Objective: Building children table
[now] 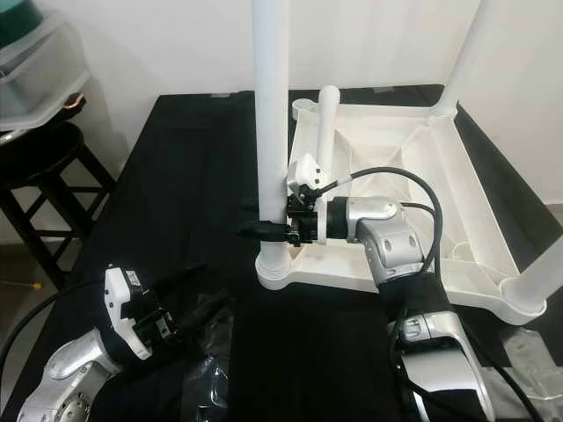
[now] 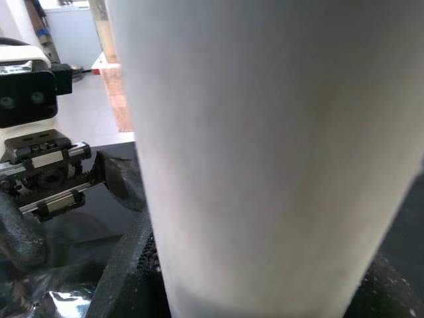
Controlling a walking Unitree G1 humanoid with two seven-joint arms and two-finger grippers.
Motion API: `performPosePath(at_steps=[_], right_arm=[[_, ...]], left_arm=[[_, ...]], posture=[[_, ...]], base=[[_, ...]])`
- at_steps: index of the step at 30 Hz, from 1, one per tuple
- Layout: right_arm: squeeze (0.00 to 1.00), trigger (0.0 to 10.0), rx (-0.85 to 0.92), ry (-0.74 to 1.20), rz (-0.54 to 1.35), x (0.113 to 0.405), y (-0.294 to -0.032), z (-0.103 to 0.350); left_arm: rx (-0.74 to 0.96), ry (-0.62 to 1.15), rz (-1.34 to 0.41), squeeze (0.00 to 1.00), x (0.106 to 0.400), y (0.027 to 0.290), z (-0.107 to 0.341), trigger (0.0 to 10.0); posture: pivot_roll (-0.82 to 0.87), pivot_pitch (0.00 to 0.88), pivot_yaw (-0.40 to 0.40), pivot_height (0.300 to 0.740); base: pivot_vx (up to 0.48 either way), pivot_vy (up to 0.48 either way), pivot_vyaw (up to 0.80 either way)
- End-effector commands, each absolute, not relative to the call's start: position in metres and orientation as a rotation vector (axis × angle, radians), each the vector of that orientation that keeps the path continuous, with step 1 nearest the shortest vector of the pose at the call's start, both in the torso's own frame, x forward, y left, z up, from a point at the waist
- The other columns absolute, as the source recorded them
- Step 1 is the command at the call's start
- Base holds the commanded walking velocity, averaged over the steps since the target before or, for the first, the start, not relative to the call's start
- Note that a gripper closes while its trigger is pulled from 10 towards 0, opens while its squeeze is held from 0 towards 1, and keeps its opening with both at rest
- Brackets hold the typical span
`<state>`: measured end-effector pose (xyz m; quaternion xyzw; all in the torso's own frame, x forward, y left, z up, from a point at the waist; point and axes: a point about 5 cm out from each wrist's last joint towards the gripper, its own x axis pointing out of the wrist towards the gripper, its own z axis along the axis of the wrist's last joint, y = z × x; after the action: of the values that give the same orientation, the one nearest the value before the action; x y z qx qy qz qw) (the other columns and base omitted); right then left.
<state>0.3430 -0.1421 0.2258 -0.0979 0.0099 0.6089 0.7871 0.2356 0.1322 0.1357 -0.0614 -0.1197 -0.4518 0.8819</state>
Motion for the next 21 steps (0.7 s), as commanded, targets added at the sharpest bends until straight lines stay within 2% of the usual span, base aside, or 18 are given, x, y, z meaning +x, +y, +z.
performPosePath(at_steps=[1,2,3,4,7,8,9,10,11,15,19,20,21], right_arm=[[0.00,0.0,-0.189,0.042,1.186,0.344,-0.149,0.216],[0.00,0.0,-0.179,0.046,1.132,0.344,-0.150,0.213],[0.00,0.0,-0.091,0.054,0.875,0.344,-0.144,0.196],[0.00,0.0,-0.060,0.084,0.540,0.340,-0.146,0.177],[0.00,0.0,-0.060,0.084,0.540,0.340,-0.146,0.177],[0.00,0.0,-0.093,0.175,0.377,0.319,-0.145,0.153],[0.00,0.0,-0.093,0.175,0.377,0.319,-0.145,0.153],[0.00,0.0,-0.119,0.214,0.324,0.300,-0.138,0.140],[0.00,0.0,-0.176,0.223,0.423,0.288,-0.122,0.137],[0.00,0.0,-0.201,0.196,0.422,0.293,-0.121,0.141],[0.00,0.0,-0.149,0.206,0.505,0.298,-0.113,0.149],[0.00,10.0,-0.115,0.211,0.558,0.300,-0.109,0.154],[0.00,10.0,-0.093,0.214,0.592,0.300,-0.106,0.157]], left_arm=[[-0.116,-0.235,-0.940,0.00,0.234,0.133,0.134,10.0],[-0.116,-0.235,-0.940,0.00,0.234,0.134,0.134,10.0],[-0.114,-0.234,-0.939,0.00,0.234,0.135,0.133,10.0],[-0.113,-0.234,-0.938,0.00,0.234,0.136,0.134,10.0],[-0.113,-0.234,-0.938,0.00,0.234,0.136,0.134,10.0],[-0.112,-0.234,-0.938,0.00,0.235,0.136,0.134,10.0],[-0.112,-0.234,-0.938,0.00,0.235,0.136,0.134,10.0],[-0.110,-0.234,-0.938,0.00,0.235,0.137,0.134,10.0],[-0.109,-0.234,-0.939,0.00,0.238,0.136,0.133,10.0],[-0.111,-0.233,-0.940,0.00,0.240,0.135,0.133,10.0],[-0.110,-0.238,-0.940,0.00,0.241,0.134,0.133,10.0],[-0.110,-0.240,-0.937,0.00,0.241,0.135,0.133,10.0],[-0.110,-0.242,-0.935,0.00,0.241,0.135,0.133,10.0]], posture=[[0.04,0.157,0.034,0.740],[0.04,0.157,0.034,0.740],[0.04,0.154,0.031,0.740],[0.05,0.153,0.033,0.740],[0.05,0.153,0.033,0.740],[0.06,0.160,0.035,0.740],[0.06,0.160,0.035,0.740],[0.04,0.160,0.042,0.740],[0.02,0.144,0.047,0.740],[0.02,0.142,0.044,0.740],[0.02,0.135,0.033,0.740],[0.02,0.134,0.033,0.740],[0.02,0.134,0.033,0.740]], base=[[0.000,0.000,0.00],[0.000,0.000,0.00],[0.000,0.000,0.00],[0.000,0.000,0.00],[0.000,0.000,0.00],[0.000,0.000,0.00],[0.000,0.000,0.00],[0.000,0.000,0.00],[0.000,0.000,0.00],[0.000,0.000,0.00],[0.000,0.000,0.00],[0.000,0.000,0.00],[0.000,0.000,0.00]])
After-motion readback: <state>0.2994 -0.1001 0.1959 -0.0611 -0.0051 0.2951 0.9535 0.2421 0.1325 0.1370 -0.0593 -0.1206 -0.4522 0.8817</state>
